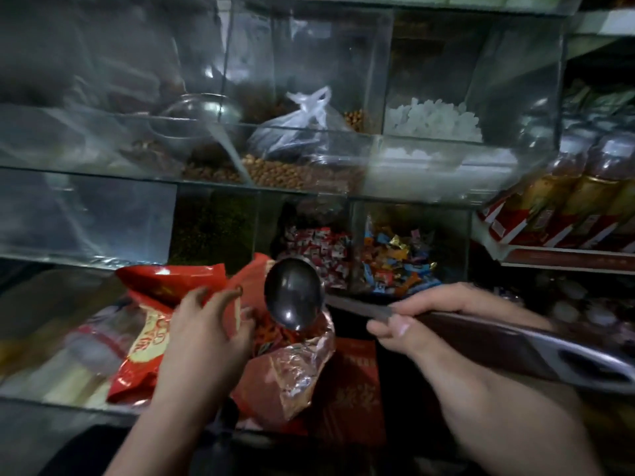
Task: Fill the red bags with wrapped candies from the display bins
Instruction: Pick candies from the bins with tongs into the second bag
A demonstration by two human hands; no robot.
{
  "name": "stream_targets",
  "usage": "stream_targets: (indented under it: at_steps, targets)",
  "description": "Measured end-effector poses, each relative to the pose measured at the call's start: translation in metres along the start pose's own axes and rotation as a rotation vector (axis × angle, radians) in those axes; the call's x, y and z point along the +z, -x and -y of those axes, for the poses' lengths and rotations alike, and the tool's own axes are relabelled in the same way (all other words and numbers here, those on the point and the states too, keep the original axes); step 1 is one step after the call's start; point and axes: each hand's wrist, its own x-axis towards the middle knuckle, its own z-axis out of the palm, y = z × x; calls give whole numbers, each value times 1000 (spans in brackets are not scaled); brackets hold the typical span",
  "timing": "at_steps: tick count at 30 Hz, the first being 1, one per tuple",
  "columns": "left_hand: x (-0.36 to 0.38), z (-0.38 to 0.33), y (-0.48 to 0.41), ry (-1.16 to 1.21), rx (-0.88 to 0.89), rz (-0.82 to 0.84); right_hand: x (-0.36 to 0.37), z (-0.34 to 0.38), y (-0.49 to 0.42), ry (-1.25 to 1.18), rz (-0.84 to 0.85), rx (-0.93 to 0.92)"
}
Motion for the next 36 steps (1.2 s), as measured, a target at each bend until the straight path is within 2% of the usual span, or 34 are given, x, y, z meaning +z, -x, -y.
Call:
stream_targets:
  at_steps: [1, 2, 4, 7, 9, 11, 13, 15, 16, 18, 20, 25, 29, 36]
  targets:
    - [3, 7, 6, -9, -35, 95, 12, 6, -5, 158, -98, -110]
    - [7, 11, 10, -13, -48, 175, 22, 8, -6, 193, -161, -154]
    - [11, 13, 14, -2, -43, 244, 43, 0, -16, 181, -53, -192]
    - [12, 12, 10, 58, -53, 157, 77, -15, -54, 414, 144, -243]
    - [12, 13, 7, 98, -48, 144, 96, -30, -77, 527, 210, -159]
    - [12, 13, 8, 137, -38, 179, 111, -44, -90, 537, 210, -63]
    - [15, 14, 9, 175, -44, 172, 122, -51, -102, 413, 89, 62]
    - [17, 15, 8, 182, -50, 145, 128, -54, -110, 353, -89, 298]
    - [18, 16, 6, 181, -58, 134, 128, -56, -112, 312, -137, 400]
    - [18, 19, 2, 181, -76, 109, 127, -59, -111, 68, -158, 505]
    - [18, 22, -1, 181, -83, 91, 127, -59, -102, -120, -197, 504]
    - [15, 21, -2, 137, -49, 80, 126, -59, -86, -263, -337, 375]
    - [10, 21, -2, 129, -43, 89, 111, -54, -89, -542, -389, 482]
    - [11, 14, 4, 113, -1, 86, 96, -66, -72, -676, -434, 452]
